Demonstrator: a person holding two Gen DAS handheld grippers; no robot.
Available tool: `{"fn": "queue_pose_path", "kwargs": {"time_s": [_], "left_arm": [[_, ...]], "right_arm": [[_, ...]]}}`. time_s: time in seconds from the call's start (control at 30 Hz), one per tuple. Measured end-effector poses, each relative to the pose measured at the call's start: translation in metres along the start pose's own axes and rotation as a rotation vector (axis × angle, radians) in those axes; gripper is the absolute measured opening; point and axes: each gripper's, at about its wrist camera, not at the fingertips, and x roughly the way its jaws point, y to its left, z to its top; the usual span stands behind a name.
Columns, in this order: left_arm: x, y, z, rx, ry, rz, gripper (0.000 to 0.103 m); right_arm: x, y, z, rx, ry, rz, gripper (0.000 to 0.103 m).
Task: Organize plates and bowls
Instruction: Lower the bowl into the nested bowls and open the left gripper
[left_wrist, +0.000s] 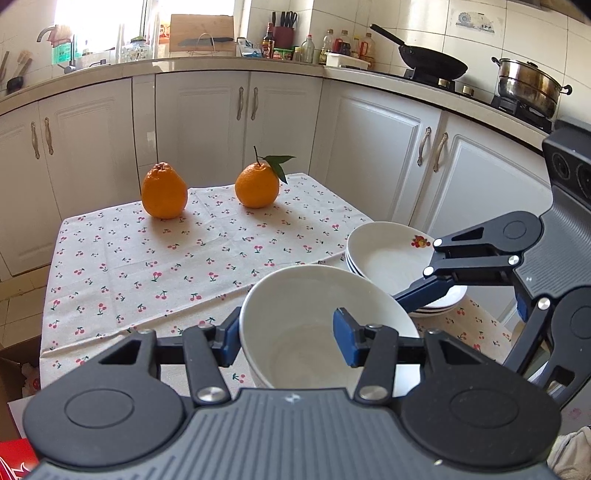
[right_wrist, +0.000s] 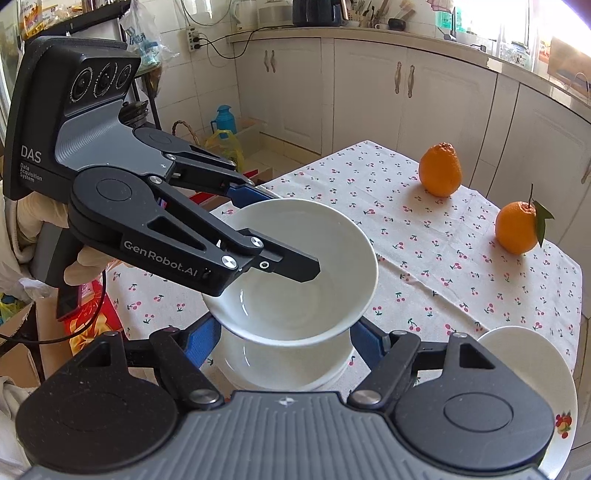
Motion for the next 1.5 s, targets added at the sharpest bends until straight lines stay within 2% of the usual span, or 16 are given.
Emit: {"fn": "queue_pose_path", "kwargs": {"time_s": [0.33, 0.97, 1.03, 1.07, 1.1, 1.17, 1.2, 1.5], "left_arm": [[0.008, -0.009, -0.011, -0.004, 0.032, -0.022, 0.052], [0.012, -0.005, -0.014, -0.015, 0.041, -0.038, 0.053], [0.013, -0.005, -0.015, -0.017, 0.041, -0.04, 0.056], [0.013, -0.005, -0.016, -0.017, 0.04, -0.04, 0.06], [0.012, -0.005, -0.017, -0.015, 0.034, -0.034, 0.07], [0.009, -0.005, -0.018, -0.013, 0.023, -0.007, 0.081], [0.007, -0.004, -0.019, -0.012, 0.016, -0.008, 0.081], [-0.022, 0.005, -0.026, 0.009, -0.036, 0.026, 0.094]], "right_arm": [[0.004, 0.0, -0.017, 0.025, 0.033, 0.013, 0.081], [0.007, 0.002, -0.017, 0.018, 0.053, 0.001, 0.081], [0.008, 0.003, -0.018, 0.012, 0.06, -0.007, 0.083], [0.008, 0.003, -0.018, 0.016, 0.059, -0.006, 0.084], [0.009, 0.003, -0.018, 0.018, 0.056, -0.009, 0.089], [0.006, 0.004, -0.019, 0.013, 0.031, -0.024, 0.099], [0.004, 0.004, -0.019, 0.013, 0.018, -0.025, 0.102], [-0.006, 0.008, -0.021, 0.002, -0.008, -0.044, 0.103]]}}
